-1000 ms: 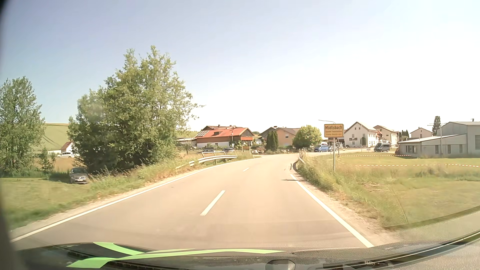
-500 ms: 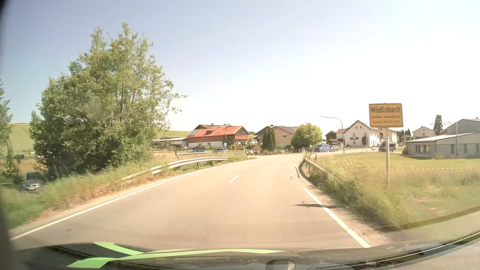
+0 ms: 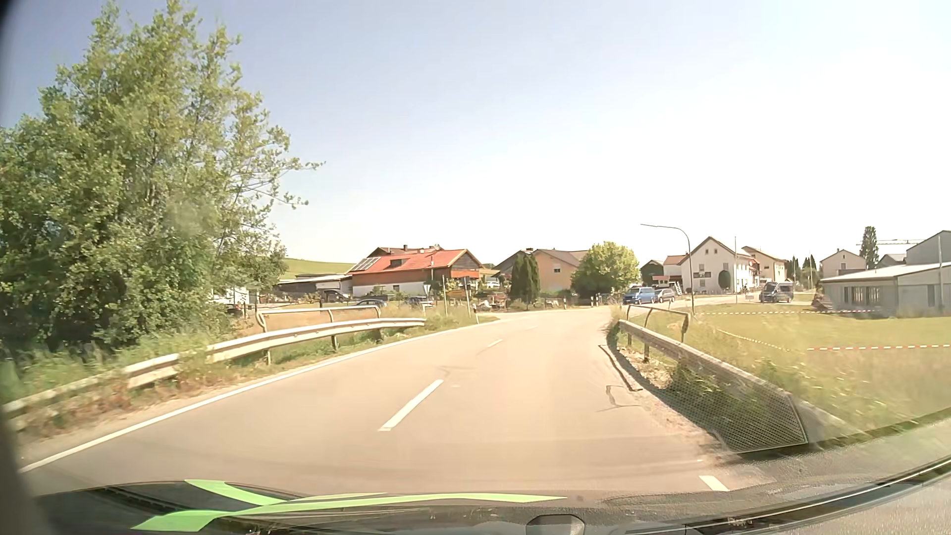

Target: Follow the waypoints while adhering to traffic rules and regulations

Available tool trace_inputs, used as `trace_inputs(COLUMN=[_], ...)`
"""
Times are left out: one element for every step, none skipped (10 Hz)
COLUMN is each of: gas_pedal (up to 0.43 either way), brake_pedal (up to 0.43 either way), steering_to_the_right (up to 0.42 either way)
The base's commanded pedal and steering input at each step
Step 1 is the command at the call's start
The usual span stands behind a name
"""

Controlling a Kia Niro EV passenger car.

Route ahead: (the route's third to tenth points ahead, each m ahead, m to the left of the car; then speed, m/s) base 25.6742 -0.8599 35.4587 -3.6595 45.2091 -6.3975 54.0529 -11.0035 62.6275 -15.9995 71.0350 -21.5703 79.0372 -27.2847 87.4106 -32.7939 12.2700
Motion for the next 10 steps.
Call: trace_inputs(gas_pedal=[0.039,0.039,0.047,0.047,0.059,0.059,0.067,0.067,0.067,0.067], brake_pedal=[0.000,0.000,0.000,0.000,0.000,0.000,0.000,0.000,0.000,0.000], steering_to_the_right=[0.017,0.018,0.018,0.018,0.020,0.025,0.029,0.031,0.031,0.031])
